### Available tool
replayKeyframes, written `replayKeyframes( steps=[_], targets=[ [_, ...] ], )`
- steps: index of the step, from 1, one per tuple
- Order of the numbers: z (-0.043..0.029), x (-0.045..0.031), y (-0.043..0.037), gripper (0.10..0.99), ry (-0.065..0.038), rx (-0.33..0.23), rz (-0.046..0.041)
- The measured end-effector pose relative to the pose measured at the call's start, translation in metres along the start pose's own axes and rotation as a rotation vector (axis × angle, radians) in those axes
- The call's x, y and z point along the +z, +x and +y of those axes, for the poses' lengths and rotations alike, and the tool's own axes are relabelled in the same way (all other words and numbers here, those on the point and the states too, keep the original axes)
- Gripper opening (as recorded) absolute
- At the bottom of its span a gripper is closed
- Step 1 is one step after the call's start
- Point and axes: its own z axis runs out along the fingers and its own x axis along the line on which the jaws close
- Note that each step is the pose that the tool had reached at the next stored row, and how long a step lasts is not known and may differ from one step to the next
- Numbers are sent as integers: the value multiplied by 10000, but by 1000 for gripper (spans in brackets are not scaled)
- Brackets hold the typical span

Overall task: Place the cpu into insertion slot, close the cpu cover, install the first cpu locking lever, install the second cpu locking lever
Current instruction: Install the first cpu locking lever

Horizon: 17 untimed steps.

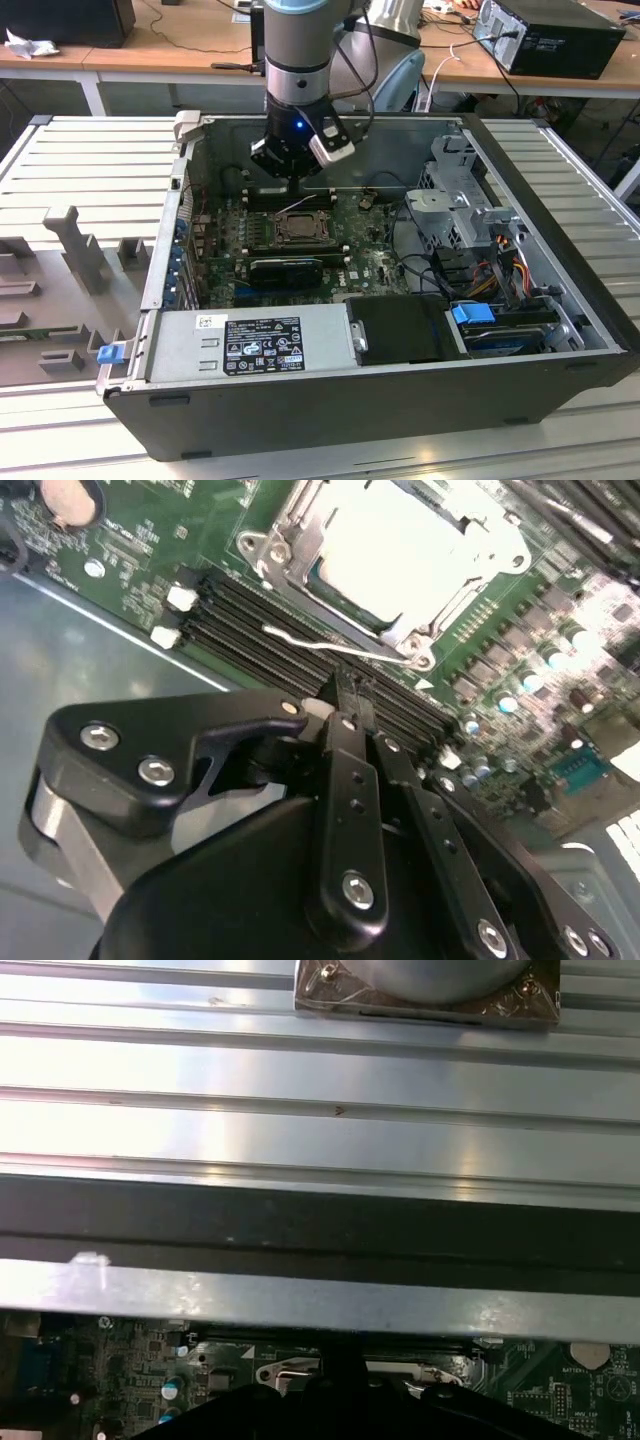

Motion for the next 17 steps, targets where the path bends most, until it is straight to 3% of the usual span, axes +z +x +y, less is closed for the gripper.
replayKeyframes(
  steps=[6,9,13,17],
  targets=[
    [-3,50,-54,106,12,-34,-3],
    [-5,71,-87,106,71,-36,0],
    [-8,91,-114,106,222,-38,6],
    [4,106,-155,106,245,-38,8]
  ],
)
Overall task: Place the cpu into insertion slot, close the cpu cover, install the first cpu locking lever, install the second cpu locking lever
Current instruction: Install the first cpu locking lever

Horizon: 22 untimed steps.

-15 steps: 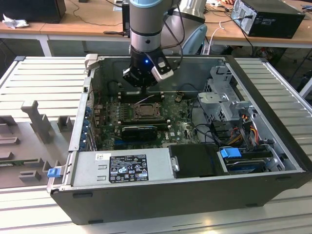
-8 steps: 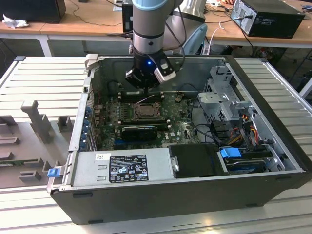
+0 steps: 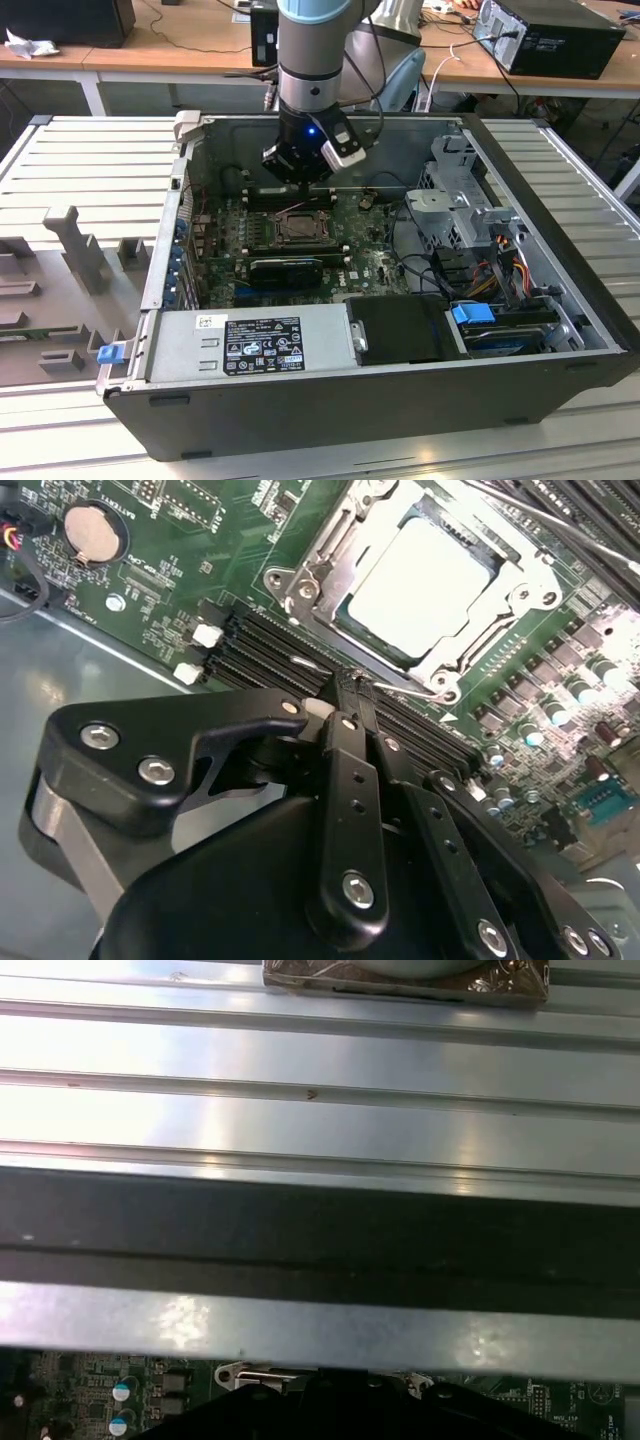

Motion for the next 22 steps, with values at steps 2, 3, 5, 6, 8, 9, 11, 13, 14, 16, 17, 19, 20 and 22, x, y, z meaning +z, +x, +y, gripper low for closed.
replayKeyframes(
  steps=[2,3,5,6,8,9,11,13,14,16,17,19,20,22],
  targets=[
    [5,6,-19,106,-3,1,-2],
    [5,10,-31,106,-2,1,-1],
    [6,22,-60,106,0,0,-1],
    [7,34,-72,106,-2,0,-1],
    [6,53,-82,106,-1,0,-1],
    [5,66,-86,106,-1,0,0],
    [1,97,-93,106,-1,0,-1],
    [-1,124,-93,106,-1,2,-1],
    [-2,137,-94,106,-1,1,-1],
    [-4,159,-96,106,-1,0,-1],
    [-5,168,-98,106,2,0,0],
    [-6,180,-100,106,23,0,0],
    [-6,182,-100,106,34,-1,2],
    [-7,186,-100,106,67,0,4]
  ],
)
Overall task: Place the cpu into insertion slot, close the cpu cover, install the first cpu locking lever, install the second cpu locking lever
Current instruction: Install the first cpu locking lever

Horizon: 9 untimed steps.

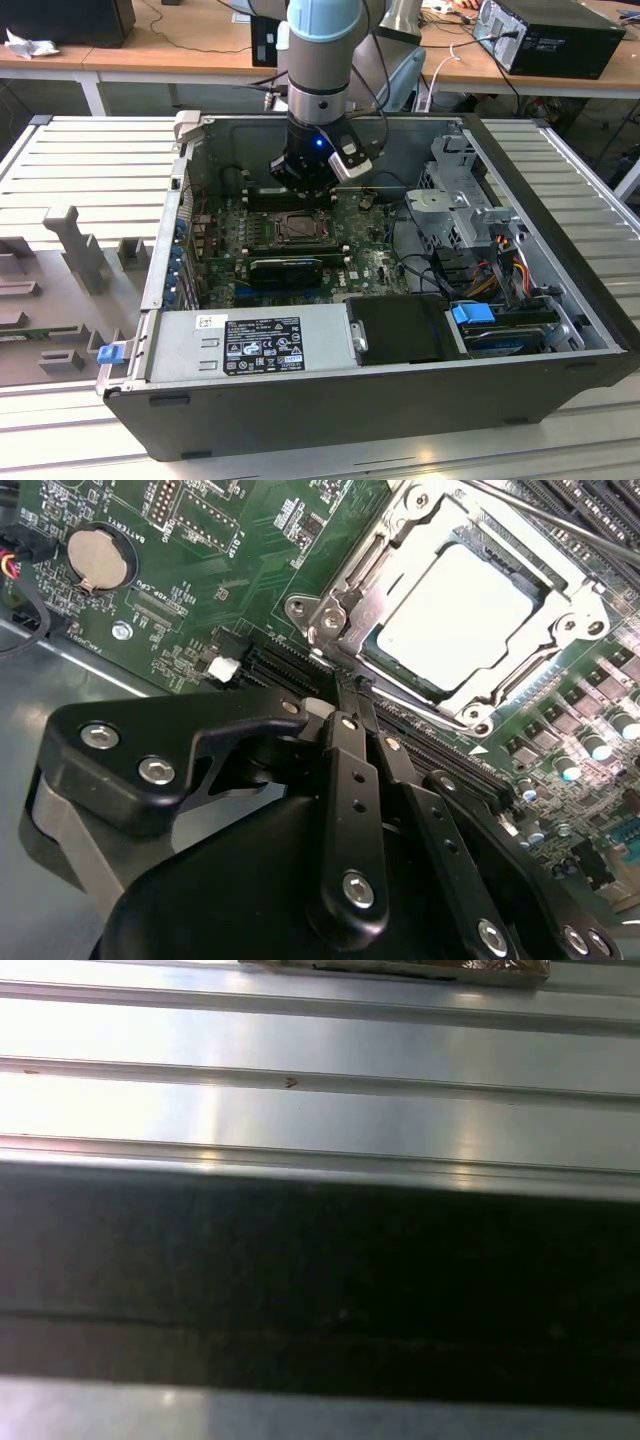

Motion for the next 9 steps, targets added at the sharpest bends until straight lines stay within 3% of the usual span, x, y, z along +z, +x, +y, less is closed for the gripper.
replayKeyframes(
  steps=[4,9],
  targets=[
    [-1,10,0,106,138,-1,7],
    [-4,41,-3,106,182,0,11]
  ],
)
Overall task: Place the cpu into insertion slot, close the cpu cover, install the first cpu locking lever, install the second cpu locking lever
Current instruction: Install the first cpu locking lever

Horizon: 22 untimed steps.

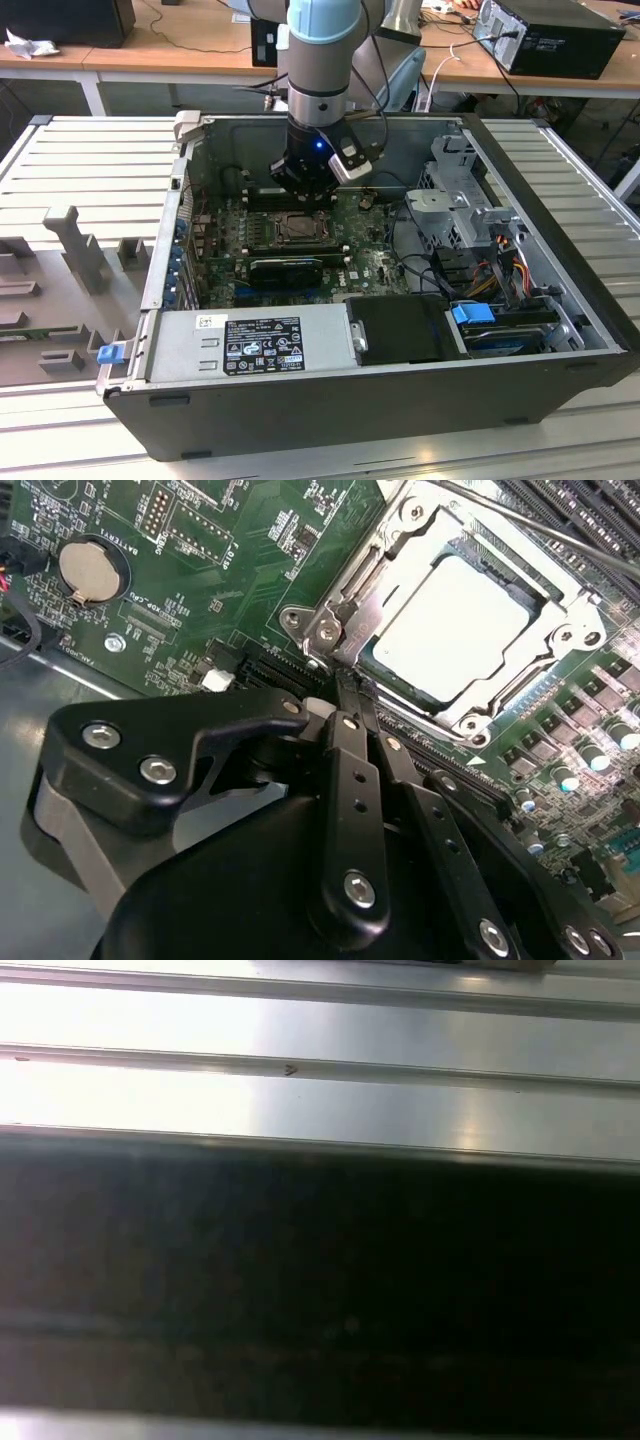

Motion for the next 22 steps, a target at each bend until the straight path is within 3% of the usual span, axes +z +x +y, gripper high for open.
replayKeyframes(
  steps=[5,8,11,22],
  targets=[
    [2,-4,-3,106,-130,1,-13],
    [7,-88,-4,106,-125,0,-10],
    [18,-271,-6,106,-123,0,-8],
    [-88,-283,0,106,-125,-1,-10]
  ],
)
